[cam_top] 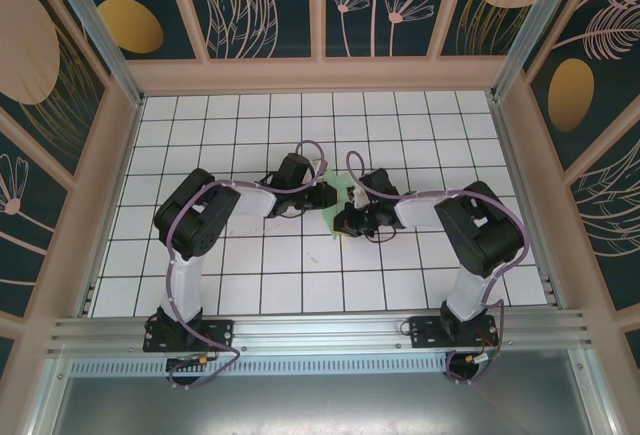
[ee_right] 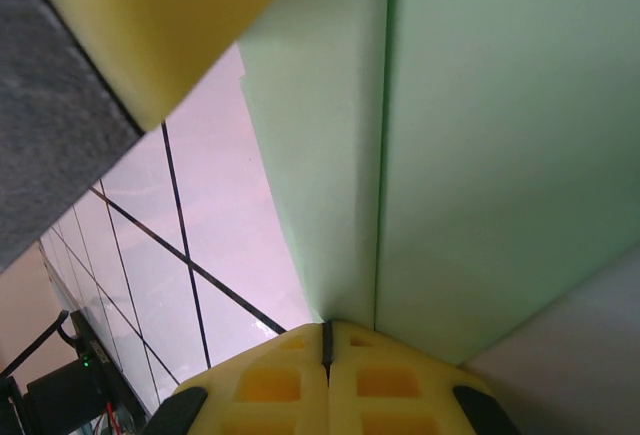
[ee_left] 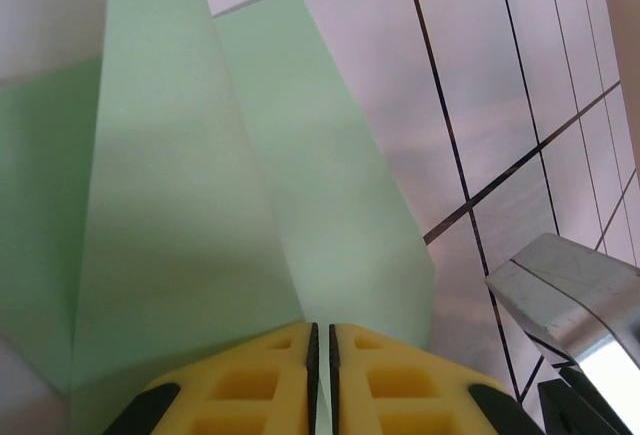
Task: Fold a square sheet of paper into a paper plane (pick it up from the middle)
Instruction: Fourth fold the wing at the center of the table.
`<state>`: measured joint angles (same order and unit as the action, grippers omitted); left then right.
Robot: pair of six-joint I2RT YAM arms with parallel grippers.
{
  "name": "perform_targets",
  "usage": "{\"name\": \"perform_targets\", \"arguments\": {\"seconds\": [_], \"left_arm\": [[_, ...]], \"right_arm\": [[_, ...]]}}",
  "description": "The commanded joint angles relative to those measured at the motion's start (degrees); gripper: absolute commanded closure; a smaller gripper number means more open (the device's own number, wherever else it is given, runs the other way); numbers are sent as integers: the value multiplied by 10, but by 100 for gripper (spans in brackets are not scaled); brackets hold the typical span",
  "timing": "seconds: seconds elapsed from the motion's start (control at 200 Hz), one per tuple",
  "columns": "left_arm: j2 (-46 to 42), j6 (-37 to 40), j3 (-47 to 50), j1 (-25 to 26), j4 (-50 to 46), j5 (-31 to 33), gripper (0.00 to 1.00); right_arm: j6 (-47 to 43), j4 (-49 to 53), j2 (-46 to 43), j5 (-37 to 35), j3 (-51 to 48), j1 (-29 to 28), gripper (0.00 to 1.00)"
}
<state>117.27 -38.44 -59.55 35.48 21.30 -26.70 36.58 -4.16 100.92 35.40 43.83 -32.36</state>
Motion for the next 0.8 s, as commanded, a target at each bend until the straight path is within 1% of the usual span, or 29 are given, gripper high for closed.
{"name": "perform_targets", "arguments": {"seconds": [0.0, 0.105, 0.21, 0.295, 0.375, 0.515, 0.671, 0.721, 0.791], "left_arm": [[21, 20, 20, -2, 12, 14, 85], [24, 19, 27, -2, 16, 12, 85], [26, 17, 29, -2, 18, 12, 86], [27, 17, 27, -2, 18, 9, 86], [26, 16, 26, -2, 18, 9, 86], [25, 13, 22, -2, 18, 7, 86], [23, 14, 8, -2, -3, 10, 86], [20, 14, 0, -2, -13, 12, 86], [16, 22, -21, -2, -52, 36, 86]], "right_arm": [[11, 3, -32, -18, 2, 1, 96], [20, -6, -47, -4, 14, 1, 96], [22, -11, -44, -2, 20, 2, 96], [22, -10, -21, 1, 29, 2, 96], [30, -35, 2, 12, 28, 2, 96], [27, -30, 34, 16, 18, -7, 98], [20, -8, 49, -23, -19, -8, 100], [20, -11, 49, -24, -30, -8, 100], [19, -6, 41, -29, -40, -8, 100]]}}
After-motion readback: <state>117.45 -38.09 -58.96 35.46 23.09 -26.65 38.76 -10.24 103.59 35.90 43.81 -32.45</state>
